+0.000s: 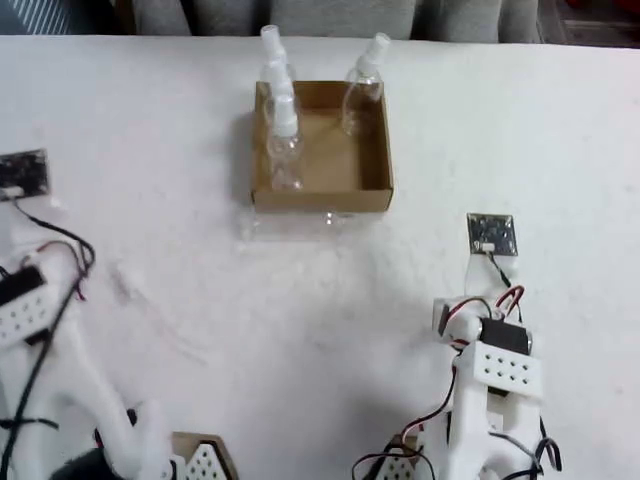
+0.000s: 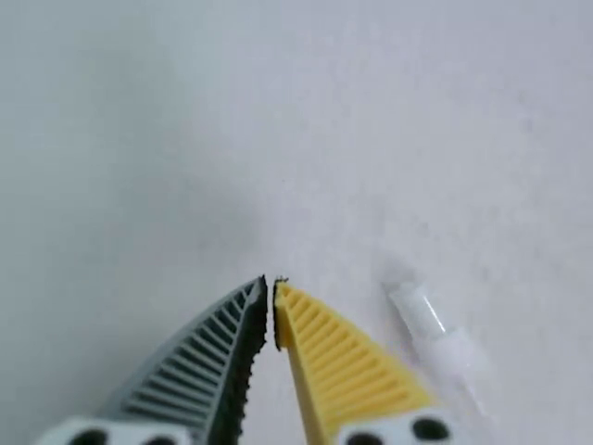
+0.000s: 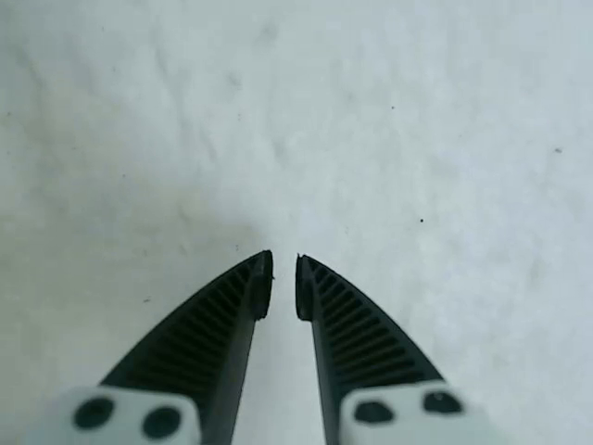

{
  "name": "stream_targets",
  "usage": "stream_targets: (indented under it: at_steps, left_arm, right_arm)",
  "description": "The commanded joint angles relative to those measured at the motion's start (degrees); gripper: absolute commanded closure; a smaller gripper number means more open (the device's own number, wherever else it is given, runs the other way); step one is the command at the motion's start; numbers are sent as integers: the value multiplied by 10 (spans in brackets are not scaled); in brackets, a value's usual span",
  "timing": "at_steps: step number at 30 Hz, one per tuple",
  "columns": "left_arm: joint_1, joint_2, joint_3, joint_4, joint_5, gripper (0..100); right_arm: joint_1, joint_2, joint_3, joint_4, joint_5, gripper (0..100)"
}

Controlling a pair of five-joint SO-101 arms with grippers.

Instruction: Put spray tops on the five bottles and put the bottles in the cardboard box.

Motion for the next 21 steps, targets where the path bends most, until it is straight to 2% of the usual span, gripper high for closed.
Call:
stream_targets:
  at_steps: [1,6,12,14,18,21]
  left_arm:
    - [-37,55,-78,-14,-5,974]
    - [-32,94,-86,-13,-5,976]
    - [-29,95,-84,33,8,972]
    - [-28,95,-83,46,62,972]
    - [-8,95,-86,88,238,972]
    - [15,98,-86,91,284,972]
  right_arm:
    - [1,-10,-4,-4,6,978]
    - [1,-6,-4,-4,7,978]
    - [-7,-10,5,-4,7,978]
    - [-24,-10,9,-4,7,978]
    - [-34,-7,10,-3,7,978]
    - [-34,-7,10,-4,7,978]
